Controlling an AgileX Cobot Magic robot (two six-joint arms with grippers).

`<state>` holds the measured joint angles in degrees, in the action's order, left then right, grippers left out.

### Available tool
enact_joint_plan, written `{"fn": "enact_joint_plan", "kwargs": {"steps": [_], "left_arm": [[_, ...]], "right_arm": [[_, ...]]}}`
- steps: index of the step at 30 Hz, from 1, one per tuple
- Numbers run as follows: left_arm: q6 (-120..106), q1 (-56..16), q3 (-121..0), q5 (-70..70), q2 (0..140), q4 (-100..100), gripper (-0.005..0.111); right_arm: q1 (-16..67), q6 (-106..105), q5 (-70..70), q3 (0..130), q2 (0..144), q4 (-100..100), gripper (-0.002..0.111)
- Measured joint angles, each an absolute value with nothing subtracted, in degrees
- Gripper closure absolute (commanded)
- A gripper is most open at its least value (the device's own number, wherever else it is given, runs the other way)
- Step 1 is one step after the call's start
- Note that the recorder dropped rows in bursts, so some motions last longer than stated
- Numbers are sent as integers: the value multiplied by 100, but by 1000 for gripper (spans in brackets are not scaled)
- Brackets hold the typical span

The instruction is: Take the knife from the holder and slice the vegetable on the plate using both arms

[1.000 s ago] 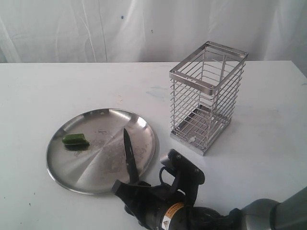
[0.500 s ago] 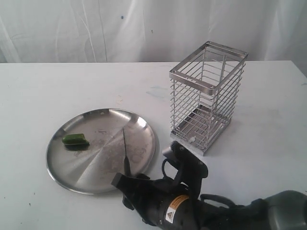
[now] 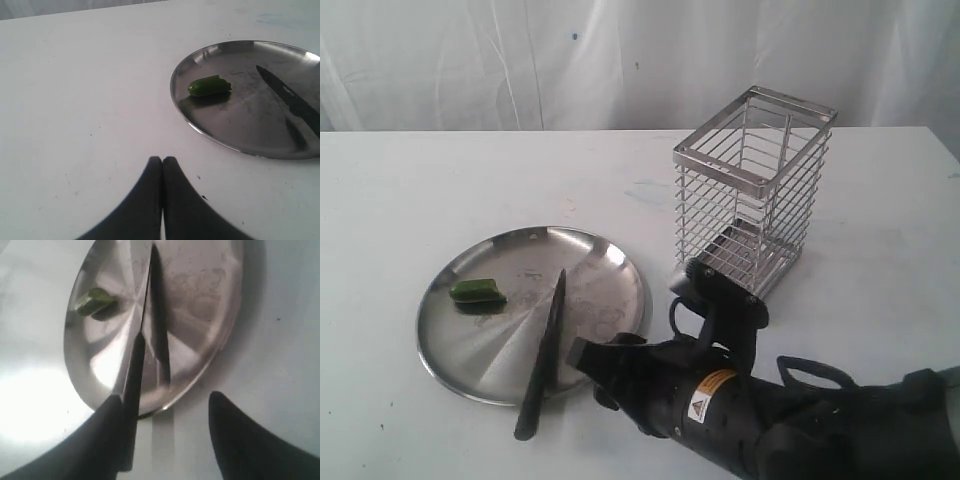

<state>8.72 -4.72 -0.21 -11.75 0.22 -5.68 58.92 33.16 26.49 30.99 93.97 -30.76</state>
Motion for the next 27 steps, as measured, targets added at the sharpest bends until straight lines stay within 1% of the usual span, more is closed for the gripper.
{"fn": "enact_joint_plan", "kwargs": {"steps": [2,7,12,19,27], "left_arm": [[872,-472,-21,-1175,22,-568,107],[872,-472,-21,-1175,22,-568,107],[872,-472,-21,-1175,22,-568,107],[872,-472,-21,-1175,22,-568,107],[872,-472,-21,-1175,22,-568,107]], "right_arm": [[5854,3148,2175,3329,9246,-2662,59],[5695,2819,0,4558,8958,-1783,59],[5503,2755,-1247,5606,8987,-1626,59],[5446,2415,-2224,6525,9504,-1613,59],[5433,2393,-2371,6773,9966,-1916,59]]}}
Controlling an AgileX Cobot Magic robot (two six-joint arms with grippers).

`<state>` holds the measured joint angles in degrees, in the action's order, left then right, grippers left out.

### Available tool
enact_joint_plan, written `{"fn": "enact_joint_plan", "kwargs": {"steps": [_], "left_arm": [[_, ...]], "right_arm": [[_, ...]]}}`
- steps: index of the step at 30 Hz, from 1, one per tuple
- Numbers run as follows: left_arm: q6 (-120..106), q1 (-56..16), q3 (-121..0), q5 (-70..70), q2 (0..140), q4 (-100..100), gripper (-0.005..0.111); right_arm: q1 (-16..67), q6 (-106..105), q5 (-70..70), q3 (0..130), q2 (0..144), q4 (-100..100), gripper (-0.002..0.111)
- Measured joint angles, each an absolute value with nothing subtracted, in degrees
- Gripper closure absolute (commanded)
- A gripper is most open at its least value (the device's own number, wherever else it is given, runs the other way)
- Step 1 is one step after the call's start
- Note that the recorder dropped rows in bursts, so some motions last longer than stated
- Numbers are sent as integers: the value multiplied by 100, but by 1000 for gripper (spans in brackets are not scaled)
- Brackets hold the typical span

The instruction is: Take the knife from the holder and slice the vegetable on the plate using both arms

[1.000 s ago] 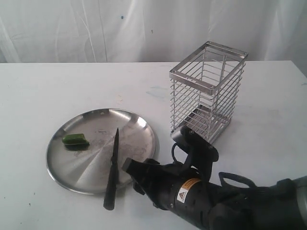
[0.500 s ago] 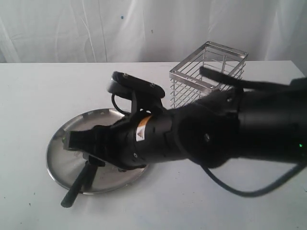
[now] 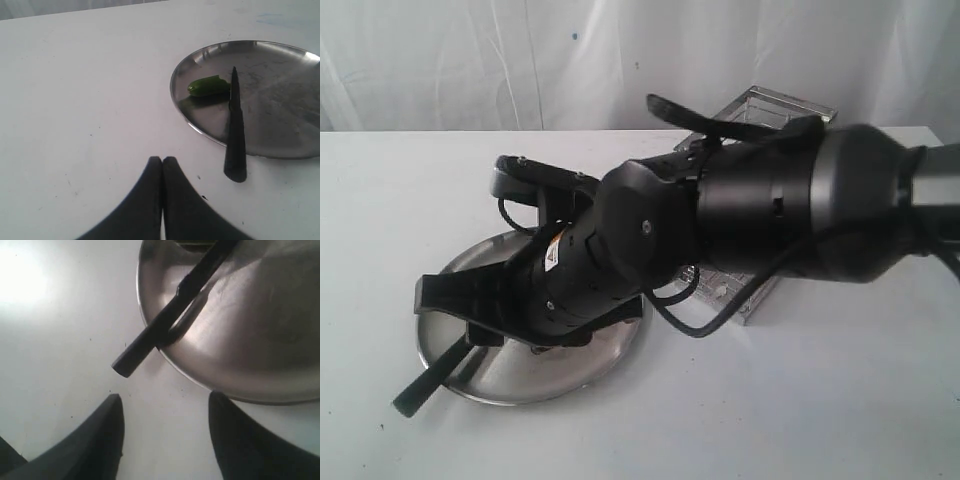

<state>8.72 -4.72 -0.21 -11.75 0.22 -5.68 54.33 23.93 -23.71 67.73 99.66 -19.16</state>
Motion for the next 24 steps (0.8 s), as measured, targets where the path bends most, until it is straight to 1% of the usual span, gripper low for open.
{"fn": "enact_joint_plan", "kwargs": {"steps": [6,12,16,20,24], "left_arm": [[872,-472,-21,-1175,22,-568,107],[872,-472,-21,-1175,22,-568,107],[872,-472,-21,-1175,22,-568,107],[872,-472,-21,-1175,22,-568,107],[872,-472,-21,-1175,22,-568,107]], "right_arm": [[5433,2330,-2529,6975,10225,-2019,59],[5433,2274,-2473,7497,10417,-2074,59],[5433,2170,-2418,7607,10738,-2568,59],[5433,1517,-2624,7643,10951,-3873,59],[5226,326,-3226,7676,11223,-6073,59]]}}
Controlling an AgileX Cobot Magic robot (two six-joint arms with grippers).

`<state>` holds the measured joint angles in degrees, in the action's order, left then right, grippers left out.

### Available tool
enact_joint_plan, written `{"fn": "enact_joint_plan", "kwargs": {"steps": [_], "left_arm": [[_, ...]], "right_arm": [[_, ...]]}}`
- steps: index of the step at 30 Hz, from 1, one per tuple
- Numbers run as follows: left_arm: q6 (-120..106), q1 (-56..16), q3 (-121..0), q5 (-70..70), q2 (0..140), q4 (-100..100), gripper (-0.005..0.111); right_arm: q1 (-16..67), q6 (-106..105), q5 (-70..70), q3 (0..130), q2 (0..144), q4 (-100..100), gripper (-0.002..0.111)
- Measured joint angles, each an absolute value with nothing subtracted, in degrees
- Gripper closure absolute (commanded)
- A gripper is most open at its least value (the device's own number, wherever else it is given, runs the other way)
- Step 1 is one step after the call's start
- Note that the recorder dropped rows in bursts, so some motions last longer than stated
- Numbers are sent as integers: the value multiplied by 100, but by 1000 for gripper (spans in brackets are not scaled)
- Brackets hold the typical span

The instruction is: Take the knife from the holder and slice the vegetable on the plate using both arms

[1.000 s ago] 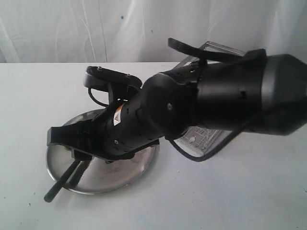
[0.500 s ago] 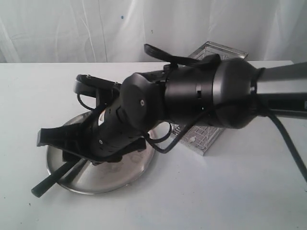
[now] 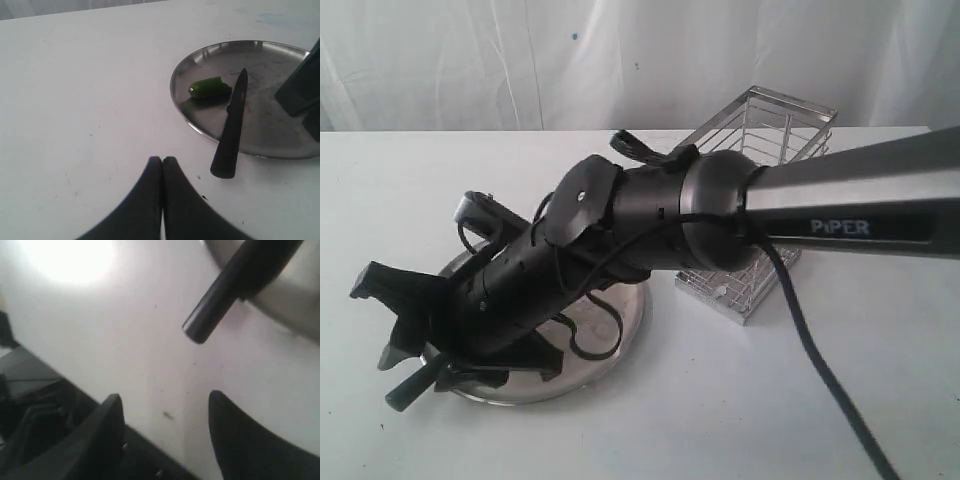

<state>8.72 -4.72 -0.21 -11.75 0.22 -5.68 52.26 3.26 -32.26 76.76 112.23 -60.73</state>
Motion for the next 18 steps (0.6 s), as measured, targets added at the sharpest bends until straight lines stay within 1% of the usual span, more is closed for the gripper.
{"fn": "enact_joint_plan", "kwargs": {"steps": [2,5,9,13,18], "left_arm": [[872,-472,-21,-1175,22,-568,107],[872,-472,-21,-1175,22,-568,107],[872,-472,-21,-1175,22,-568,107],[872,-472,-21,-1175,22,-568,107],[872,-472,-21,-1175,22,-568,107]], "right_arm": [[4962,-983,-4019,7675,11581,-7816,59],[4850,-1805,-4352,7675,11874,-8947,59],[5059,-1791,-4047,7675,11984,-9205,59],[5438,-1408,-3057,7675,12030,-9262,59],[5531,-961,-2802,7675,12165,-9265,59]]}}
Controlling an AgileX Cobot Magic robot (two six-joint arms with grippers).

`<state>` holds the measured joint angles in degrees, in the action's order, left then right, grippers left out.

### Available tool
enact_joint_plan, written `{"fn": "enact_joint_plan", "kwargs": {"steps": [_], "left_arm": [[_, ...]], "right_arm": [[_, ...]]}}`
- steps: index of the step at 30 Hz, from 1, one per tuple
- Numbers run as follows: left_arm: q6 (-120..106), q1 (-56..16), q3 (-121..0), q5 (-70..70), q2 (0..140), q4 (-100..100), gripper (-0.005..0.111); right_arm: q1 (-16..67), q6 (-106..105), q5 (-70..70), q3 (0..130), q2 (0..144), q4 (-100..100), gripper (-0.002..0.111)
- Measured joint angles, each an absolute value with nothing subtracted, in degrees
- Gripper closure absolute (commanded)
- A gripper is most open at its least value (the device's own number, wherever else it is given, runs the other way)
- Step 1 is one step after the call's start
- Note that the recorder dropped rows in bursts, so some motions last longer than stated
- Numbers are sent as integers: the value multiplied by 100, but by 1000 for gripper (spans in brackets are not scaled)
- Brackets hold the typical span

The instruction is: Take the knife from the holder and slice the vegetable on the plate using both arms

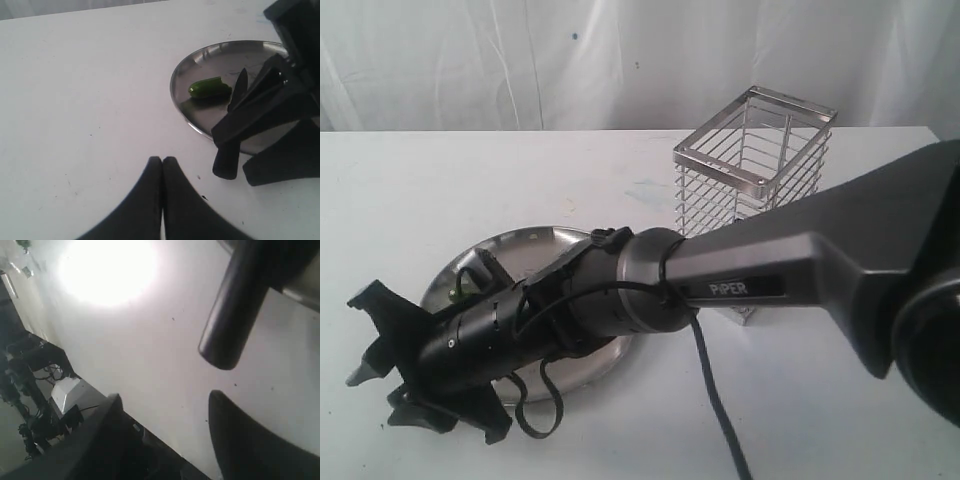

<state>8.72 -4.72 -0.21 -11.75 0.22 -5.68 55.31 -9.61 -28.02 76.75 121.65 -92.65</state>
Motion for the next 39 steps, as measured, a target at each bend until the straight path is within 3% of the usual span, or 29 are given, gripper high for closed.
{"fn": "enact_joint_plan", "kwargs": {"steps": [39], "left_arm": [[872,-472,-21,-1175,22,-568,107]], "right_arm": [[5593,-663,-1960,7980,12785,-9764,59]]}}
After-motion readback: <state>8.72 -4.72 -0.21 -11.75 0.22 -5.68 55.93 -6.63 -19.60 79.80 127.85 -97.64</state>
